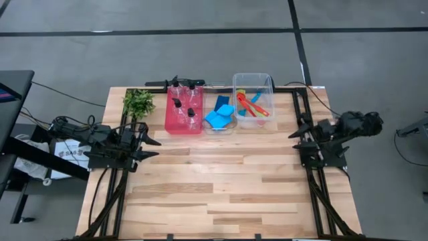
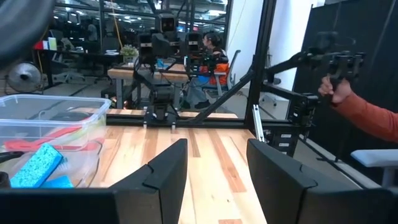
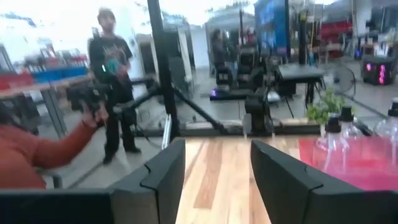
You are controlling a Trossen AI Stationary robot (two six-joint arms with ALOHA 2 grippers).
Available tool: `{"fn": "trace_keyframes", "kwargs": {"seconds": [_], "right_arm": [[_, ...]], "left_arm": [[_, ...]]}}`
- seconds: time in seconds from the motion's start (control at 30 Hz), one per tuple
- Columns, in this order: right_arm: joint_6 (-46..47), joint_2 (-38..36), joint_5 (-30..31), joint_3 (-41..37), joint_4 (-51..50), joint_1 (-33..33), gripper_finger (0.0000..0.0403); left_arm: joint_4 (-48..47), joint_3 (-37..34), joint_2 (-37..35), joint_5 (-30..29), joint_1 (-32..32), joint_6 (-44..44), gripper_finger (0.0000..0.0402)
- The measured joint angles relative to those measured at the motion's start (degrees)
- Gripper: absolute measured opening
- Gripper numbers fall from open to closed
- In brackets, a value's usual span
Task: Pick & Place Kitchen Sink Supplies
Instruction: Return to Home Position
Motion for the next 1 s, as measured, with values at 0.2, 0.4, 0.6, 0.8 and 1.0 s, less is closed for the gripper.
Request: {"fn": "trace_keyframes", "kwargs": {"seconds": [0.2, 0.4, 0.6, 0.8, 1.0], "right_arm": [[-0.14, -4.59, 0.38, -3.8, -1.13, -0.03, 0.0178], [-1.05, -4.7, 1.23, -9.05, 4.71, -0.06, 0.0177], [-1.03, -4.75, 1.4, -16.25, 11.67, -0.1, 0.0176], [-0.67, -4.75, 1.49, -23.04, 18.43, -0.65, 0.0177], [1.05, -4.76, 1.47, -27.44, 22.54, -2.62, 0.0173]], "left_arm": [[0.0, 0.0, 0.1, -0.02, 0.02, 0.02, 0.0168], [0.06, 0.0, 0.43, -0.11, 0.02, 0.02, 0.0168], [0.0, 0.0, 0.39, -0.11, 0.0, 0.02, 0.0168], [1.6, 0.0, 0.39, 0.59, -0.02, -0.96, 0.0168], [3.25, -0.22, 0.07, 6.14, -0.04, 2.09, 0.0168]]}}
